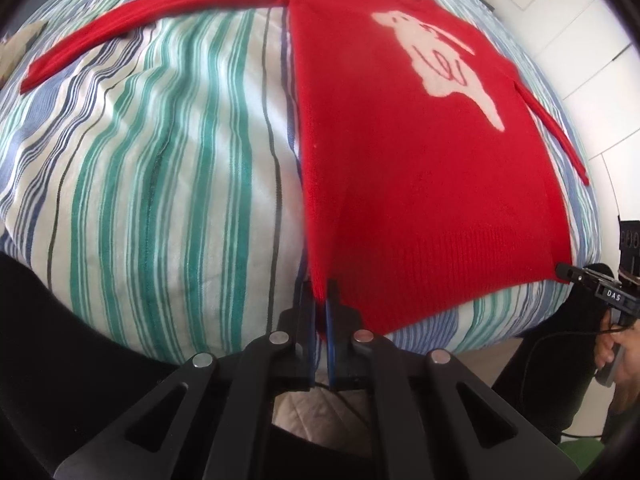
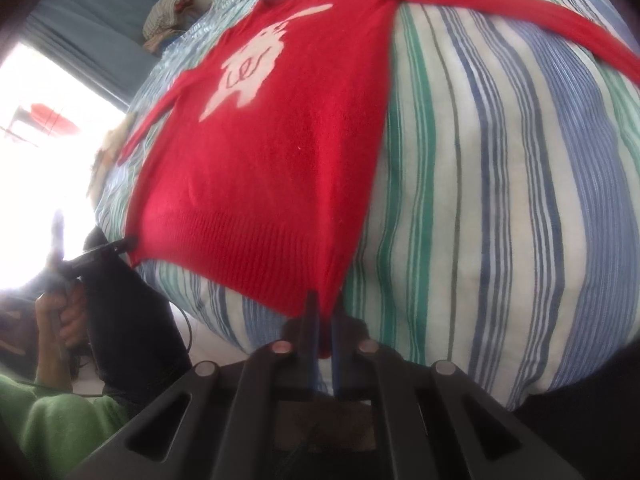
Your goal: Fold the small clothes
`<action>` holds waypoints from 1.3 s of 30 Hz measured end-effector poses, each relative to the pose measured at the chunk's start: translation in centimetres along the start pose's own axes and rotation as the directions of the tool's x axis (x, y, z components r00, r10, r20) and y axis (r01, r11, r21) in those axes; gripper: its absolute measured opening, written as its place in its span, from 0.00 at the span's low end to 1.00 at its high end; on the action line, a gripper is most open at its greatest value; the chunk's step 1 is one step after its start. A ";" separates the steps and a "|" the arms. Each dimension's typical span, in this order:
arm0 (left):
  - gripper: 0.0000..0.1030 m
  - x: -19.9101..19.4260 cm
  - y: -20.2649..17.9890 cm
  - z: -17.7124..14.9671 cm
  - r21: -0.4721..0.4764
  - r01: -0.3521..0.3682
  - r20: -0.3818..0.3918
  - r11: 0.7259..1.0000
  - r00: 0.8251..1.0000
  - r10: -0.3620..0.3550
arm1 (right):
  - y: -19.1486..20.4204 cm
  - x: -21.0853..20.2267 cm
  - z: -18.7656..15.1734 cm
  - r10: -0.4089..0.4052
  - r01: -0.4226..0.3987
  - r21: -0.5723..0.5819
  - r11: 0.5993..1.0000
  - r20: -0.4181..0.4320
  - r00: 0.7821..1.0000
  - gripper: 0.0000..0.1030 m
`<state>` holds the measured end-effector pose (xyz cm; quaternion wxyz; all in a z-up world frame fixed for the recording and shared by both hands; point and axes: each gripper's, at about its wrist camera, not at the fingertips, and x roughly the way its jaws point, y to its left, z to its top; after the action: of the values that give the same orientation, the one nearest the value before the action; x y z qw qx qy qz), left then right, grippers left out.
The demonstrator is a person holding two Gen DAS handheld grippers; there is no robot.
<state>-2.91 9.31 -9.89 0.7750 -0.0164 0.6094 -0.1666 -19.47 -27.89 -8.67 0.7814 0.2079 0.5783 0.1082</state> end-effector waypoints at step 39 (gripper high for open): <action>0.91 -3.6 3.5 9.4 -0.184 0.002 0.532 0.983 0.841 0.098 | -25.4 -11.3 7.8 -0.303 -0.279 0.692 0.666 0.592 0.746 0.51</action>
<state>6.10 11.91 -4.94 0.9143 -0.1158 0.3796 -0.0809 -17.40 -56.67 -8.45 0.7783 0.5285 0.2535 -0.2251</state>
